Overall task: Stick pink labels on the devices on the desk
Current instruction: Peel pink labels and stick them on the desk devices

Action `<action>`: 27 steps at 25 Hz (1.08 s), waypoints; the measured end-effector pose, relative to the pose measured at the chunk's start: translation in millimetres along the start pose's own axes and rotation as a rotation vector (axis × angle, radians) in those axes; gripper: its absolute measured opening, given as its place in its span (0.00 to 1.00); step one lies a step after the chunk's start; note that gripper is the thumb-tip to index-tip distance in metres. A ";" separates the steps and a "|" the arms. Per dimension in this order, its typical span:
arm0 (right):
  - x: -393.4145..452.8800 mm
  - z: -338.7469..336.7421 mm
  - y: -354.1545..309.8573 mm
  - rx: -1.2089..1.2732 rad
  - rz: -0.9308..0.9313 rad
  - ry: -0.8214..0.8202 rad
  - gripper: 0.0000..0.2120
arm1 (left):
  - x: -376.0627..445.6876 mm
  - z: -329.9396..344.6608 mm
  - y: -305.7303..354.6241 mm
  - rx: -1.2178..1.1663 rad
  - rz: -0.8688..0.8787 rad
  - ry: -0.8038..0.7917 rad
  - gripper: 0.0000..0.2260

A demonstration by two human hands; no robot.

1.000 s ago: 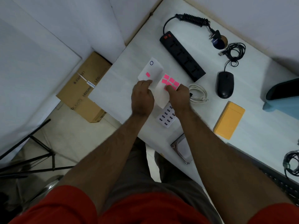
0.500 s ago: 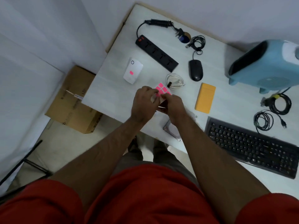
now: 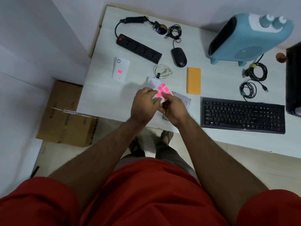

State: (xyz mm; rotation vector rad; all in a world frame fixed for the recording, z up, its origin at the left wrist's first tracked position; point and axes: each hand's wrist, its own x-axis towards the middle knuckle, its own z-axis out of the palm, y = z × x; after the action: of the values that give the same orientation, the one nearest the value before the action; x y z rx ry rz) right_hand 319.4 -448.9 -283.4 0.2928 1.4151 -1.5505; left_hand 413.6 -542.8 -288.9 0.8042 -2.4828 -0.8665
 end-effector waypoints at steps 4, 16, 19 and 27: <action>-1.6 -1.8 -1.7 -0.013 -0.004 0.051 0.08 | -0.5 2.6 6.2 0.081 0.047 -0.004 0.11; 9.6 -47.5 -43.3 -0.028 0.055 0.017 0.04 | 13.2 41.1 47.1 0.130 -0.039 0.012 0.09; 11.7 -57.9 -46.6 -0.018 0.143 -0.031 0.05 | 13.7 49.4 54.4 0.106 -0.056 -0.009 0.08; 21.4 -83.1 -43.2 -0.054 0.194 -0.038 0.03 | 7.9 71.5 66.3 0.123 -0.140 -0.044 0.11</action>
State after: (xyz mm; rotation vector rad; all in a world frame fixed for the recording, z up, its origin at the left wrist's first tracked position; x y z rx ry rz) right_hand 241.3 -394.5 -296.2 0.3547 1.3552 -1.3514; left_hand 344.6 -473.8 -296.3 1.0211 -2.5636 -0.7920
